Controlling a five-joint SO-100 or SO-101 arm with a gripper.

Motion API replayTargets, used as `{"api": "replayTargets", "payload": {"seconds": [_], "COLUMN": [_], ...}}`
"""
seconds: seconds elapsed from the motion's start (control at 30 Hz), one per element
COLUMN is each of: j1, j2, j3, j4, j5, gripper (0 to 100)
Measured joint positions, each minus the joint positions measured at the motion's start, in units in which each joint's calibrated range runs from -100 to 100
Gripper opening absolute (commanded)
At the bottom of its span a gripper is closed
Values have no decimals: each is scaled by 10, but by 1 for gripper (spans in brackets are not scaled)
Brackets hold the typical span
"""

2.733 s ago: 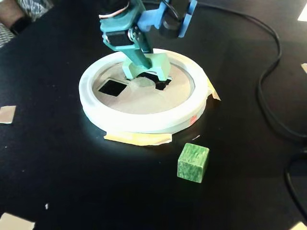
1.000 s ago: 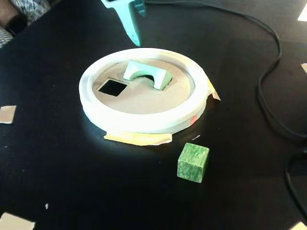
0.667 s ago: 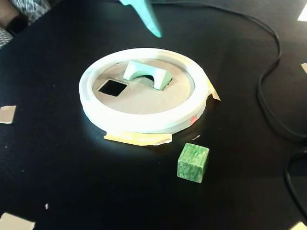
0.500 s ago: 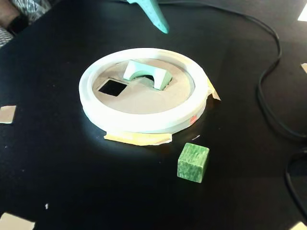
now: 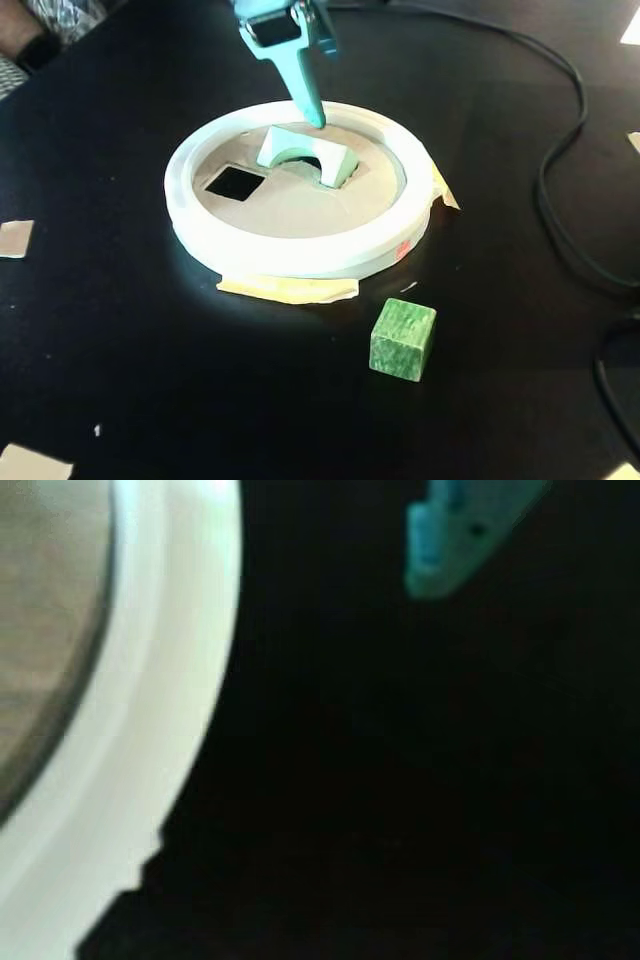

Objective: Pick up the U shape block and drop it in corresponding U shaped hole

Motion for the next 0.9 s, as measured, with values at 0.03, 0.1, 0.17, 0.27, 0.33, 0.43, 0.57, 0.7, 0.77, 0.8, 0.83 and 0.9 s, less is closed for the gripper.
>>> {"api": "replayTargets", "payload": {"seconds": [0.03, 0.1, 0.17, 0.27, 0.33, 0.43, 0.57, 0.7, 0.77, 0.8, 0.83, 0.9], "j1": [0, 0, -4, -5, -5, 5, 23, 29, 29, 29, 29, 29], "j2": [4, 19, 32, 44, 49, 57, 65, 70, 71, 72, 72, 72], "j3": [0, 0, 0, -2, -9, -19, -20, -20, -20, -20, -20, -26], "j4": [0, 0, 0, 0, 0, 0, 0, 0, -2, 1, 11, 49], "j5": [0, 0, 0, 0, 1, 15, 41, 54, 56, 56, 56, 58], "gripper": [91, 91, 91, 91, 91, 91, 91, 91, 91, 91, 91, 91]}}
